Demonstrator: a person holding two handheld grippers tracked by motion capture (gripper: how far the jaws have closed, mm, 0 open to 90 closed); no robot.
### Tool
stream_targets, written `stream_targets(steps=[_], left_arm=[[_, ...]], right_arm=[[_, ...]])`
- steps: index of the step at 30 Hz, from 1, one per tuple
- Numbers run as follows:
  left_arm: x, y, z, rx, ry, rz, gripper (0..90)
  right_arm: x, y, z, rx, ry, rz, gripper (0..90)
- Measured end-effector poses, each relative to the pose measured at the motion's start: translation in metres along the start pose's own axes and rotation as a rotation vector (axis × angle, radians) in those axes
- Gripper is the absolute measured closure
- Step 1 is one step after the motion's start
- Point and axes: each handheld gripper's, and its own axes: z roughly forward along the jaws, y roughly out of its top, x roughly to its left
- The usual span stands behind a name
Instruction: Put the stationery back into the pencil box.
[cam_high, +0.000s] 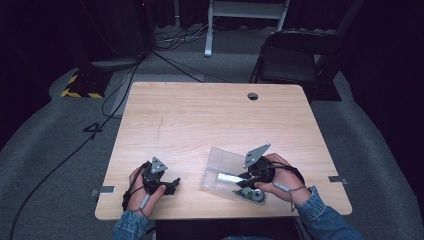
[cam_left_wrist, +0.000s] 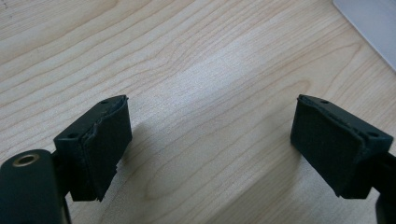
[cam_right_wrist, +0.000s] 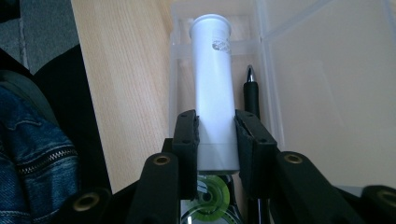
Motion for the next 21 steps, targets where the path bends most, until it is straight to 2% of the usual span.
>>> stream_targets(steps=[10, 17, 21], left_arm=[[0.000, 0.000, 0.000, 0.001, 0.001, 0.003, 12.8], [0.000, 0.000, 0.000, 0.001, 0.000, 0.001, 12.8], [0.000, 0.000, 0.000, 0.001, 0.000, 0.002, 12.8]], right_arm=[[0.001, 0.002, 0.014, 0.046, 0.021, -0.005, 71.9], [0.001, 0.004, 0.021, 0.071, 0.025, -0.017, 71.9], [-0.001, 0.003, 0.022, 0.076, 0.014, -0.006, 71.9]])
